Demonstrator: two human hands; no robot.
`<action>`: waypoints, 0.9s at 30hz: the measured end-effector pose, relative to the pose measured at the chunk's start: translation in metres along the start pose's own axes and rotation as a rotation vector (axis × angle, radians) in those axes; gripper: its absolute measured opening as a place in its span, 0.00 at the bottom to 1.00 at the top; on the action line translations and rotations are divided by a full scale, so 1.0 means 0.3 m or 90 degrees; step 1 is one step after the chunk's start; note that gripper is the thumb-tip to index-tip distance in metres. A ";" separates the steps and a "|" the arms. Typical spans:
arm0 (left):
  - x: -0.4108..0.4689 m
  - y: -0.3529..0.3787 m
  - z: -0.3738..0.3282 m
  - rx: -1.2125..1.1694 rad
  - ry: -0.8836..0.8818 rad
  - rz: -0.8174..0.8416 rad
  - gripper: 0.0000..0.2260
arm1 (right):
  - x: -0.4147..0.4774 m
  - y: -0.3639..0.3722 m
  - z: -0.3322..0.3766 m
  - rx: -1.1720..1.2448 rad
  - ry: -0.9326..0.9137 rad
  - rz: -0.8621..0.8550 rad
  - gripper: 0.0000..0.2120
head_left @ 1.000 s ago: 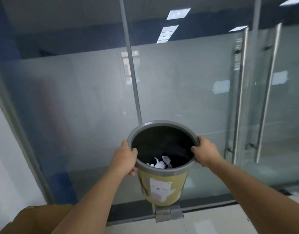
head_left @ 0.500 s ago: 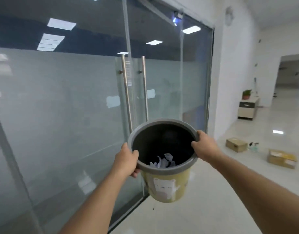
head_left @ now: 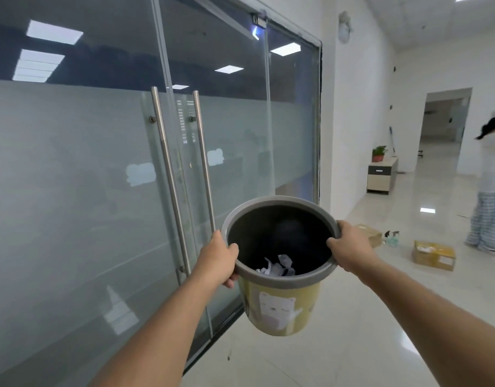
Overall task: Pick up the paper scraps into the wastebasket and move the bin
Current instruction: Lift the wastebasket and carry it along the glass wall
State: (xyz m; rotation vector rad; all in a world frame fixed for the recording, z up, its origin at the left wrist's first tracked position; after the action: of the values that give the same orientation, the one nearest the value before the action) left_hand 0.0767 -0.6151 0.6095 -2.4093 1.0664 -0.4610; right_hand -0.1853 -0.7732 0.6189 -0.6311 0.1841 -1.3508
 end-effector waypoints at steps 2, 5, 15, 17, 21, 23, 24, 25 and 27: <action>0.040 0.020 -0.019 0.009 0.004 -0.006 0.14 | 0.045 0.012 -0.023 0.011 0.002 0.009 0.12; 0.110 0.047 -0.022 0.013 -0.004 -0.008 0.14 | 0.120 0.039 -0.042 0.021 0.003 0.020 0.14; 0.474 0.150 0.069 0.029 -0.020 0.009 0.14 | 0.429 0.226 -0.092 0.014 0.022 0.037 0.14; 0.567 0.162 0.085 0.031 -0.020 0.018 0.14 | 0.494 0.268 -0.089 0.011 0.024 0.034 0.13; 0.770 0.182 0.100 0.050 -0.018 0.033 0.13 | 0.645 0.338 -0.074 -0.006 0.038 0.028 0.12; 0.870 0.200 0.103 0.052 -0.015 0.037 0.14 | 0.724 0.366 -0.076 -0.012 0.048 0.019 0.13; 0.919 0.212 0.107 0.051 -0.013 0.039 0.15 | 0.763 0.381 -0.081 -0.013 0.052 0.014 0.13; 0.964 0.226 0.111 0.050 -0.012 0.042 0.15 | 0.799 0.396 -0.088 -0.014 0.054 0.010 0.14; 1.040 0.257 0.119 0.054 -0.011 0.049 0.16 | 0.861 0.422 -0.105 -0.023 0.057 0.007 0.15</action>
State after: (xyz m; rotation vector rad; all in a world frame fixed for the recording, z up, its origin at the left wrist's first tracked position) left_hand 0.2476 -0.8873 0.5740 -2.2863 1.1057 -0.4480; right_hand -0.0325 -1.0170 0.5863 -0.5998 0.2850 -1.3691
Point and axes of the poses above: each hand's wrist, its own x-axis towards the middle knuckle, its own y-axis out of the palm, z = x × y, the point moved 10 cm from there along x, towards the middle knuckle, and after that the axes turned 1 degree about x, right-handed, at the moved point
